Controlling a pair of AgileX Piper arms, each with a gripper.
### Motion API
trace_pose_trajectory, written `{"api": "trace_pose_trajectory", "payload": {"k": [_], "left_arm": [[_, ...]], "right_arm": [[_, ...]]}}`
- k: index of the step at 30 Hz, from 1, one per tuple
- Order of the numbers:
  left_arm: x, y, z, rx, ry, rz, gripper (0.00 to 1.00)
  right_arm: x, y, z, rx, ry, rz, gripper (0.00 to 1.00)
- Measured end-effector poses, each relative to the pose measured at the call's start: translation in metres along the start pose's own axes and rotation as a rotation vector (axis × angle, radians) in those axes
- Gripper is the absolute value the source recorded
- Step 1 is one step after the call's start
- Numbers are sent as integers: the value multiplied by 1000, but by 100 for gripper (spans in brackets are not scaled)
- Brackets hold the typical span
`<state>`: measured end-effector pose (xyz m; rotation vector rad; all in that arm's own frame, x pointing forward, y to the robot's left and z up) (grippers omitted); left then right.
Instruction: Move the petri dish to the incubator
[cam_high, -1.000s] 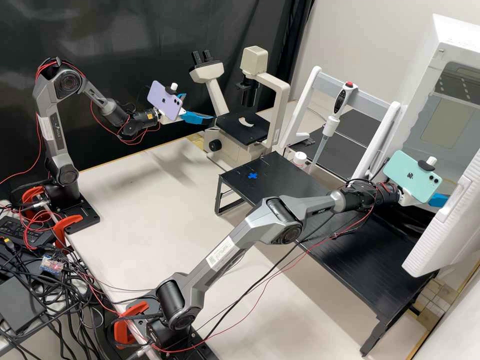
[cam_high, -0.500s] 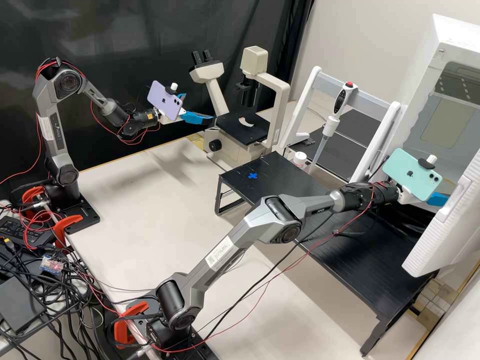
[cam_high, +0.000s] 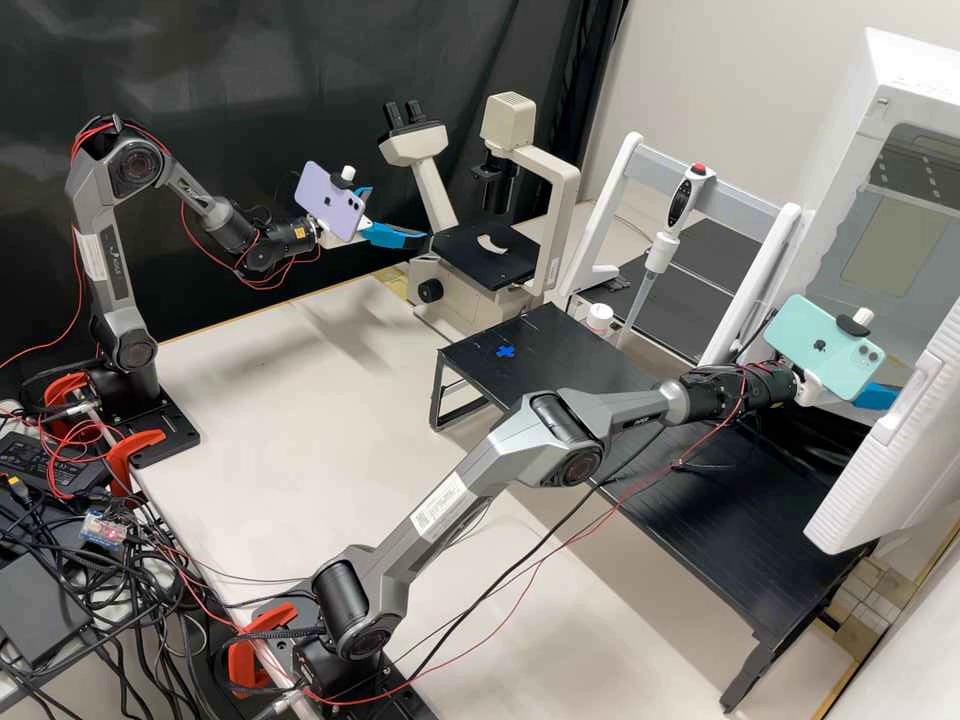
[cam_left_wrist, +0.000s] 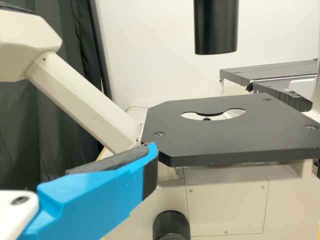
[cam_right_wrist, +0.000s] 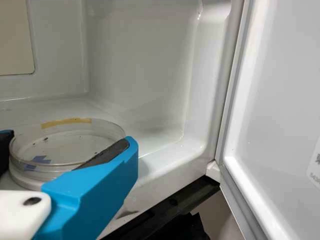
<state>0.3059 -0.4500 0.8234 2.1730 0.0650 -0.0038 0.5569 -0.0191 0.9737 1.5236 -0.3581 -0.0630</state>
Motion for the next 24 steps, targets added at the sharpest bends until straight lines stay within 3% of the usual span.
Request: {"api": "trace_pose_trajectory", "payload": {"k": [9, 24], "left_arm": [[0, 0, 0, 0, 0, 0, 100], [0, 0, 0, 0, 0, 0, 100]], "right_arm": [[-6, -2, -18, -18, 42, -53, 0], [-6, -4, -18, 1, 35, -57, 0]]}}
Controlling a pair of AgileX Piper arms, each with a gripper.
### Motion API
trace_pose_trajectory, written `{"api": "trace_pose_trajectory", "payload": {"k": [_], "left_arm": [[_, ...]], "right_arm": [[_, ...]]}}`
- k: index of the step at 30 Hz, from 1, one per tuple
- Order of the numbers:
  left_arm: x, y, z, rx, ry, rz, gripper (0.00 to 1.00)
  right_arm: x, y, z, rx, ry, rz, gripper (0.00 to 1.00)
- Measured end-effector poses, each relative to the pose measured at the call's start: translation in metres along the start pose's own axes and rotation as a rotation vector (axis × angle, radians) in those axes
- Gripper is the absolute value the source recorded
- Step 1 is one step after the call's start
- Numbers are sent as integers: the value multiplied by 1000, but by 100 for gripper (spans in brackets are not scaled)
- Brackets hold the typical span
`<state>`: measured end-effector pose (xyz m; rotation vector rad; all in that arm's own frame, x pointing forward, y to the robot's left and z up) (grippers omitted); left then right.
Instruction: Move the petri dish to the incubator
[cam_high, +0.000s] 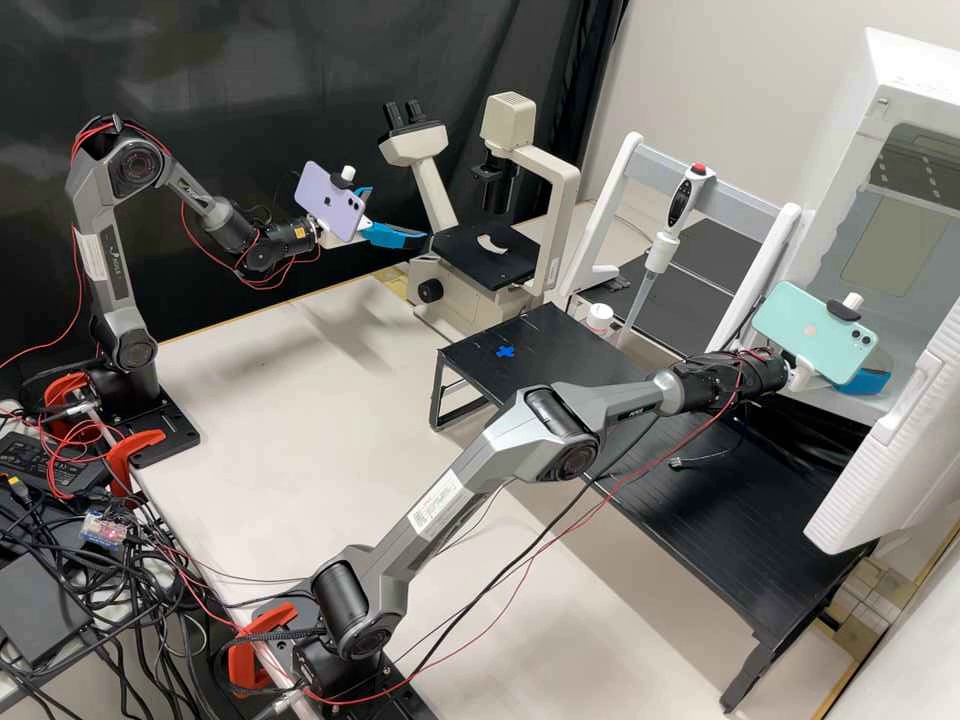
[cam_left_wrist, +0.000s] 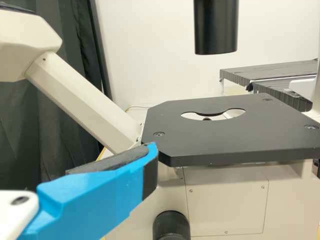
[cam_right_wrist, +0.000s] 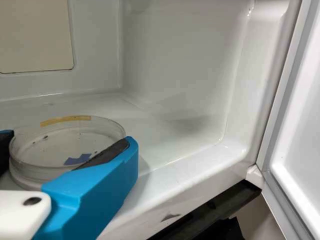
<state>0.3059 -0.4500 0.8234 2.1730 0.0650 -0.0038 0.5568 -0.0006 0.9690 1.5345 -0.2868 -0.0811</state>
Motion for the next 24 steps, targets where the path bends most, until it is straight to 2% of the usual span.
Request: {"api": "trace_pose_trajectory", "payload": {"k": [7, 8, 13, 16, 21, 24], "left_arm": [[0, 0, 0, 0, 0, 0, 100], [0, 0, 0, 0, 0, 0, 100], [0, 0, 0, 0, 0, 0, 100], [0, 0, 0, 0, 0, 0, 100], [0, 0, 0, 0, 0, 0, 100], [0, 0, 0, 0, 0, 0, 100]], "right_arm": [[0, 0, 0, -4, -1, -2, 0], [0, 0, 0, -2, -1, -2, 100], [0, -1, 1, -1, -4, -6, 100], [-1, -2, 2, -20, -7, -9, 100], [-1, -3, 2, -15, -9, -11, 100], [-1, -2, 2, -28, -10, -10, 100]]}}
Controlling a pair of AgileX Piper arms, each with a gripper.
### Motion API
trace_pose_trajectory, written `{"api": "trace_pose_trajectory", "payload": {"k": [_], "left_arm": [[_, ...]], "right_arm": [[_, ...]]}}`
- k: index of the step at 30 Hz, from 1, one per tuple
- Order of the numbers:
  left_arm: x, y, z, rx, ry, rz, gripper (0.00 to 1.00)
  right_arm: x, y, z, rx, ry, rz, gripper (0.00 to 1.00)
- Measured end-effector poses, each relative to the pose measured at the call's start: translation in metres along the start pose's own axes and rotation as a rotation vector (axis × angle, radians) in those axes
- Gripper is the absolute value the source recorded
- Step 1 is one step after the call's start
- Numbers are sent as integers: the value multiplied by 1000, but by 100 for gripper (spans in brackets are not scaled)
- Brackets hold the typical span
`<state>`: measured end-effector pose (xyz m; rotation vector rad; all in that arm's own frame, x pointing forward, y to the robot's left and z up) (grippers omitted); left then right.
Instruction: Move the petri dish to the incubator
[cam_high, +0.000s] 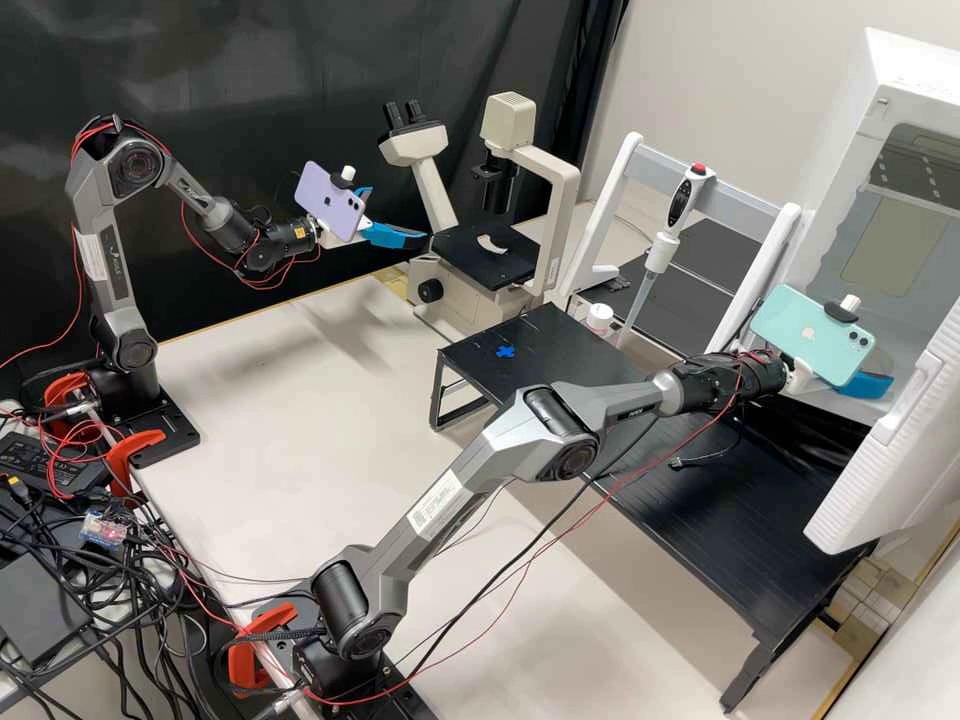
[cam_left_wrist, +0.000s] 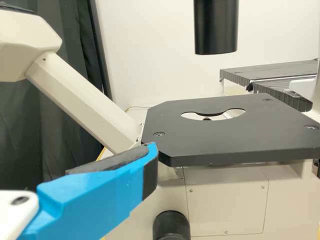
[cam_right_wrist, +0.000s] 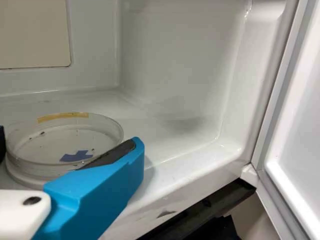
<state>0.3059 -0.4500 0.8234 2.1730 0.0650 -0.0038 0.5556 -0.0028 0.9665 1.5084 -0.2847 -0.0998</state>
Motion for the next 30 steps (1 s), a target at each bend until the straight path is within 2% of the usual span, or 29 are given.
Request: {"api": "trace_pose_trajectory", "payload": {"k": [7, 13, 23, 24, 25, 30], "left_arm": [[0, 0, 0, 0, 0, 0, 100], [0, 0, 0, 0, 0, 0, 100], [0, 0, 0, 0, 0, 0, 100], [0, 0, 0, 0, 0, 0, 100], [0, 0, 0, 0, 0, 0, 100], [0, 0, 0, 0, 0, 0, 100]], "right_arm": [[-4, -1, 2, -1, -10, -11, 100], [-16, 9, 0, -1, -13, -7, 100], [-38, 21, 15, -14, -12, 26, 100], [-43, 22, 18, 1, -11, 30, 100], [-46, 21, 22, -10, -12, 24, 100], [-78, 33, 34, 37, 21, 75, 100]]}}
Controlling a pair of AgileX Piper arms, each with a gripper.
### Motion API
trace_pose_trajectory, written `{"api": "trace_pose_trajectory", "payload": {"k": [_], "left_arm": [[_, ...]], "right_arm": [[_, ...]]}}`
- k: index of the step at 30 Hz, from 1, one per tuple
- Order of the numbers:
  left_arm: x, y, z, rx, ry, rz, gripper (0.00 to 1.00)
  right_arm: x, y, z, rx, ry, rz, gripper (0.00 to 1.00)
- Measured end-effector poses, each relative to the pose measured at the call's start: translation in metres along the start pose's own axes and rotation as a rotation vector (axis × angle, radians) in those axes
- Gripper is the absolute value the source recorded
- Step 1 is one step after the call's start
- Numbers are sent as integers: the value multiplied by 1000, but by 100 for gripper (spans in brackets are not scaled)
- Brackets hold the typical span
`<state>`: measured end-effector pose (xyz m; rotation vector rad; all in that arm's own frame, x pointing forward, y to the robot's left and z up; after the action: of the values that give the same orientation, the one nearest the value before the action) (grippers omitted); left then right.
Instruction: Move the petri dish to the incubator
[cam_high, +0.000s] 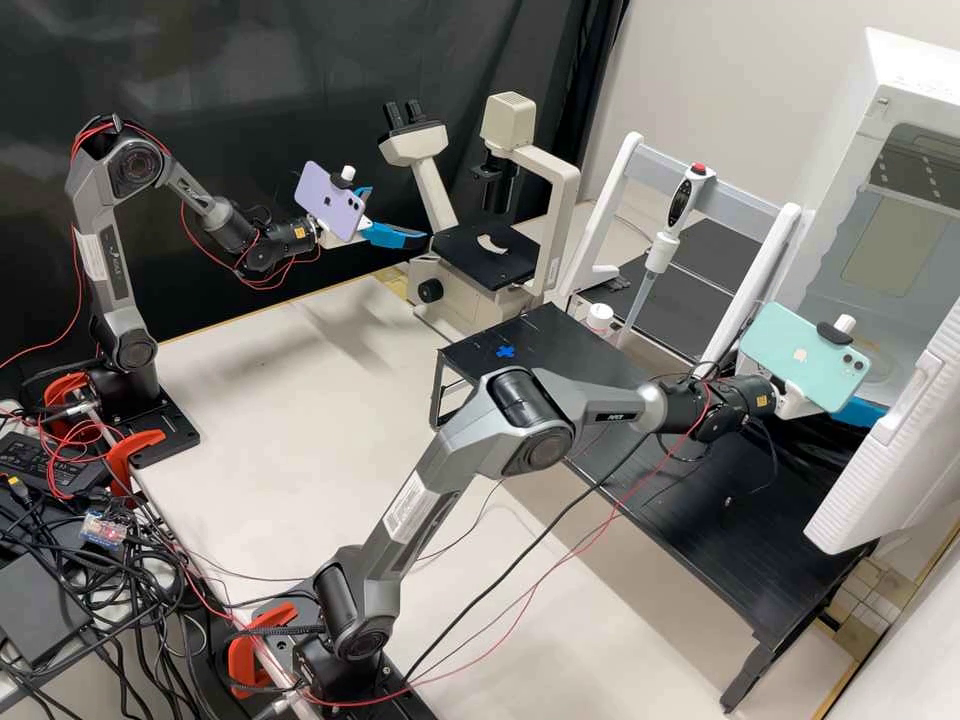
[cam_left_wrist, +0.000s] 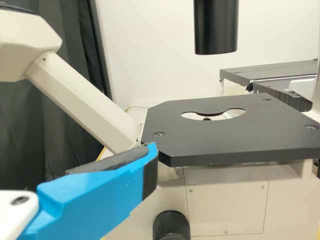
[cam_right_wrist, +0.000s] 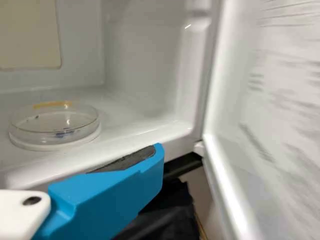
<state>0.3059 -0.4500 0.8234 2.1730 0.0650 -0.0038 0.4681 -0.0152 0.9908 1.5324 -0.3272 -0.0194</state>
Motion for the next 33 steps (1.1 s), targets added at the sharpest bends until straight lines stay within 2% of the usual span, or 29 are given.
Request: {"api": "trace_pose_trajectory", "payload": {"k": [4, 7, 12, 18, 24, 27, 33], "left_arm": [[0, 0, 0, 0, 0, 0, 100], [0, 0, 0, 0, 0, 0, 100], [0, 0, 0, 0, 0, 0, 100], [0, 0, 0, 0, 0, 0, 100], [0, 0, 0, 0, 0, 0, 100], [0, 0, 0, 0, 0, 0, 100], [0, 0, 0, 0, 0, 0, 100]], "right_arm": [[-32, 10, 6, 39, 34, 55, 100], [-62, 16, 4, 54, 88, 104, 100], [-110, 14, 0, 68, 168, 136, 100], [-175, 6, -12, 69, 324, 149, 100], [-240, -19, -20, 87, 447, 141, 100], [-271, -34, -24, 70, 521, 132, 100], [-306, -56, -14, 105, 521, 78, 100]]}}
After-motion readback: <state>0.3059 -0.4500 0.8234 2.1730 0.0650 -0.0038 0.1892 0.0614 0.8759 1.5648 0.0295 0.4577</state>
